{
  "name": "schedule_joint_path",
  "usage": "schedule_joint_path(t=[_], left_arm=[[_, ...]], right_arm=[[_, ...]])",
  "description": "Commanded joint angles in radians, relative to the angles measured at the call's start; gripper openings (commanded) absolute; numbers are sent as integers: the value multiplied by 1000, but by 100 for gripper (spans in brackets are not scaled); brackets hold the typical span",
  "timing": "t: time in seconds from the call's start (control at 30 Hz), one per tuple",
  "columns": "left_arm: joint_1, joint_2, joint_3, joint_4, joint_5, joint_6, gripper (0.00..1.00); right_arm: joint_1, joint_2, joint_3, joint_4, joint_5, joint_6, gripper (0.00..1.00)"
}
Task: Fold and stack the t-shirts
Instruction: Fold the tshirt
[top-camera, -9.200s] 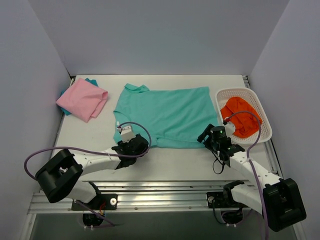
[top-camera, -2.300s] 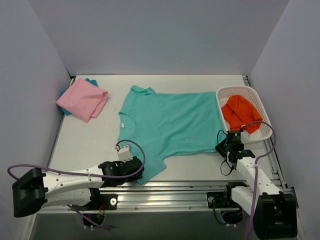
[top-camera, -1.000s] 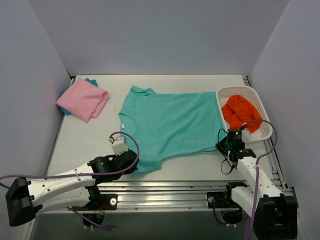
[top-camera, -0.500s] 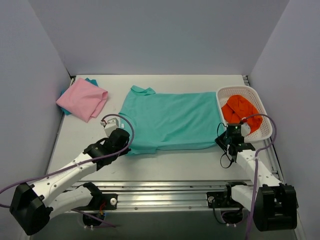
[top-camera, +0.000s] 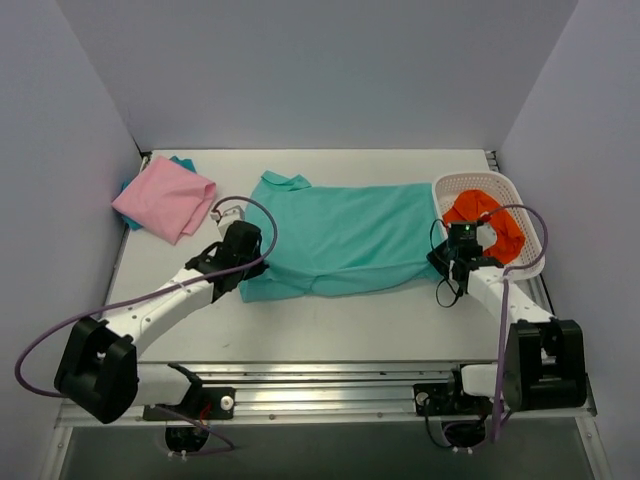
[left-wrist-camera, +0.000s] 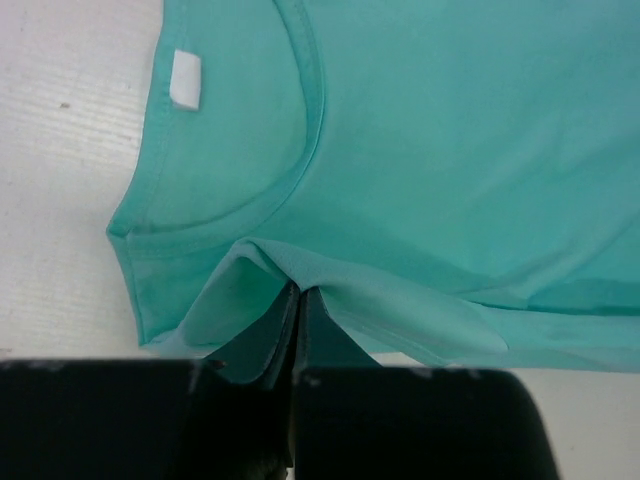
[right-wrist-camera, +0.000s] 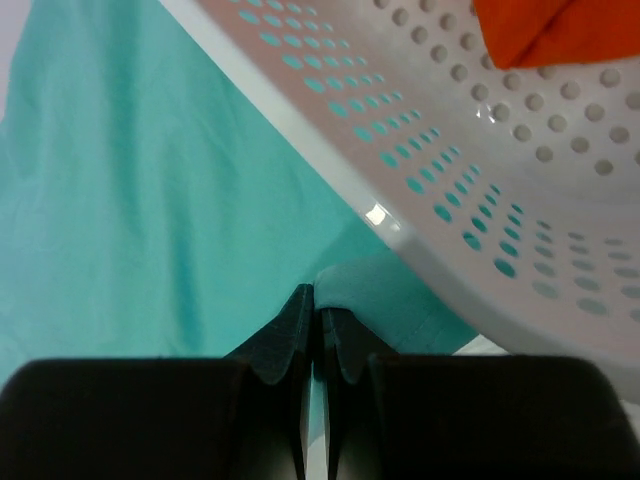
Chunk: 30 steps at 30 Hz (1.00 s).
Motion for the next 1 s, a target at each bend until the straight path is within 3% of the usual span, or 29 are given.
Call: schedule_joint_path(t=[0.0,0.07,0.1,0.13,0.17,0.2,0.23,0.27,0.33,0.37,0.5,0.57,0.7,0.83,0.97], left_arm=[[61,83,98,131,71,50,2],[122,195,175,157,111,79,3],[144,242,209,162,134,90,12],[170,351,248,167,162,99,31],[202,409,298,145,206,111,69],[260,471,417,127,249,113,74],[282,572,470,125,301,114,78],[299,612,519,124,320,131,85],[333,710,683,90,370,142,86],[337,729,737,32,369,157,86],[362,735,936,-75,361,188,86],[367,697,944,-111,334,199,86],[344,484,769,-56,285,213,86],[310,297,480,42,257,185,85],[216,148,187,136,187,162,85]], right_arm=[[-5,115,116,14,77,23,0],[-5,195,204,17,94,28,0],[-5,294,240,22,103,25,0],[-5,350,289,8,108,7,7],[-5,414,414,-19,123,-6,14],[-5,524,487,-60,131,-9,22],[-2,562,547,-129,157,-11,47],[3,588,617,-133,158,-24,61],[15,610,659,-157,172,-18,86],[23,604,669,-158,177,-27,91],[55,545,727,-211,240,-56,95],[64,495,724,-223,261,-58,95],[115,378,666,-211,307,-72,95],[167,275,531,-179,330,-70,94],[292,168,361,58,159,-103,90]])
